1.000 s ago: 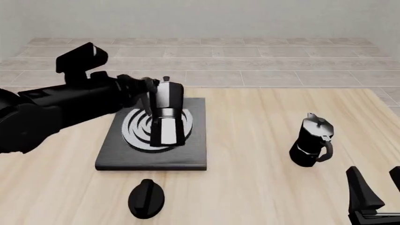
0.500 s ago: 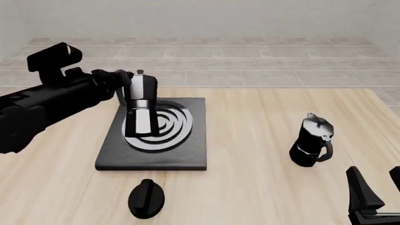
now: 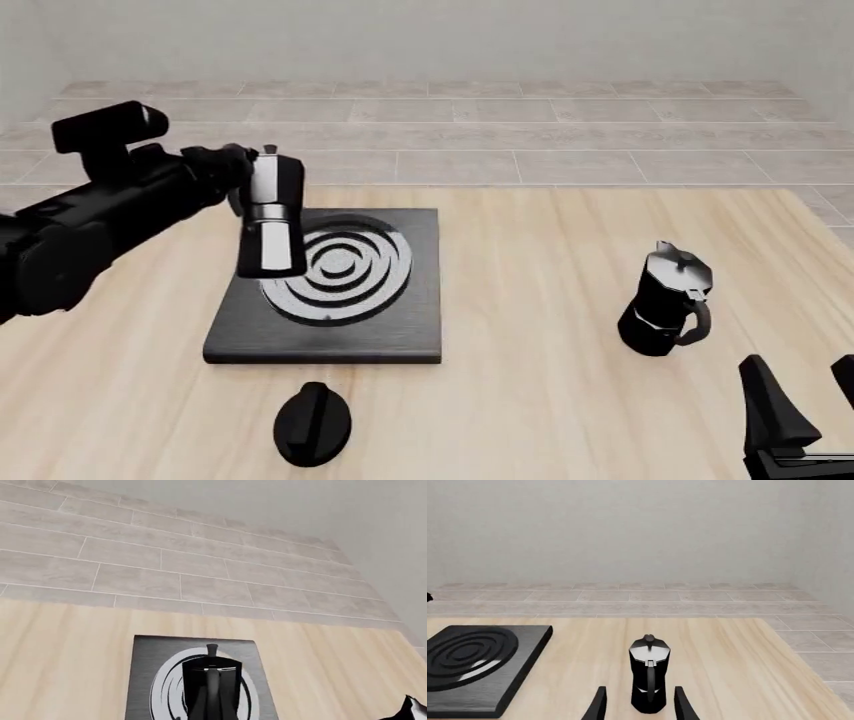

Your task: Put both moka pots on the stove.

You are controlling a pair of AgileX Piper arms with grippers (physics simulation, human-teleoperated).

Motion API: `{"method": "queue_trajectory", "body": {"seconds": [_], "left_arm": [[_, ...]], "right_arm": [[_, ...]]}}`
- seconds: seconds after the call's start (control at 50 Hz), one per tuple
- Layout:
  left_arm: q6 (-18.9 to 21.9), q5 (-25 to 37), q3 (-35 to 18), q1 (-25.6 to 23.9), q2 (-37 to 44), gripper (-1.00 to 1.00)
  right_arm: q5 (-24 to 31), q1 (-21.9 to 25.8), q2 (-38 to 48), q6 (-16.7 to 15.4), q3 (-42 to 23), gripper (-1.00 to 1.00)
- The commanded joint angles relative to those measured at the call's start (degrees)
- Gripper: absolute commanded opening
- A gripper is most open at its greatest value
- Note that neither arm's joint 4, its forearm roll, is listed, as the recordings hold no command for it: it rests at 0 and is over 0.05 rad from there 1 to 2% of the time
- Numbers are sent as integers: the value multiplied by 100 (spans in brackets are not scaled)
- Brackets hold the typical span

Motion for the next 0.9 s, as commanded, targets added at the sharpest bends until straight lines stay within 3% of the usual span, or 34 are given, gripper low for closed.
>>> {"method": "queue_trajectory", "body": {"seconds": [0.02,0.3,0.9], "left_arm": [[219,-384,-209,215,242,-100],[483,-952,-291,402,774,-100],[481,-1493,-866,331,1845,-100]], "right_arm": [[-12,0,1,1,10,100],[-12,1,1,0,10,100],[-12,0,2,0,10,100]]}}
